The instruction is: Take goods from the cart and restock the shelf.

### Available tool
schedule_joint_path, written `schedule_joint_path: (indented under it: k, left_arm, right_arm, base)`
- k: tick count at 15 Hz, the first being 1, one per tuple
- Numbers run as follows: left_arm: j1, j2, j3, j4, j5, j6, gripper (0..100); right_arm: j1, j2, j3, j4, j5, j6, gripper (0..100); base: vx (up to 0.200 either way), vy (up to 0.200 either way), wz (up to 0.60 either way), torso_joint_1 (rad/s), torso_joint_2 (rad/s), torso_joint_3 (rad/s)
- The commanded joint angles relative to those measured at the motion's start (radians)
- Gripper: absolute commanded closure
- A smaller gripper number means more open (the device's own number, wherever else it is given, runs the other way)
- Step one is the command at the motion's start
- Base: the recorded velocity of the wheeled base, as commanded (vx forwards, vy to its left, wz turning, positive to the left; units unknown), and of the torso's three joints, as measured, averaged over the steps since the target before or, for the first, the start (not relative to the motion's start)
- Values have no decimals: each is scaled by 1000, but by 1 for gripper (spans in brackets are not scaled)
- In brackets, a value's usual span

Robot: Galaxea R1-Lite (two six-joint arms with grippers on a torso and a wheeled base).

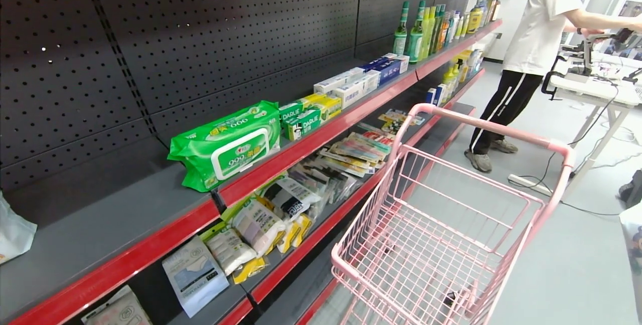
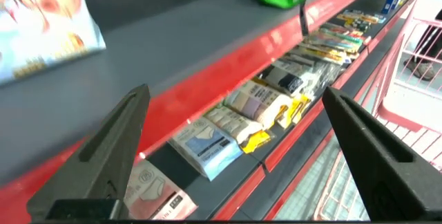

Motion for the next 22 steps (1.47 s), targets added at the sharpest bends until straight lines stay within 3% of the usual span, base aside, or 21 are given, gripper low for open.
schedule_joint_path:
  k: [1,22]
  left_arm:
    - [0,1,0,0,0,0,0]
    - [0,1,0,0,0,-2,0]
  right_arm:
    - [0,4,0,0,0,-1,100]
    - [0,5,54,-2,-3,-1,100]
  base:
    - [0,0,0,232,-549,-325]
    - [0,0,0,160,-352,-197]
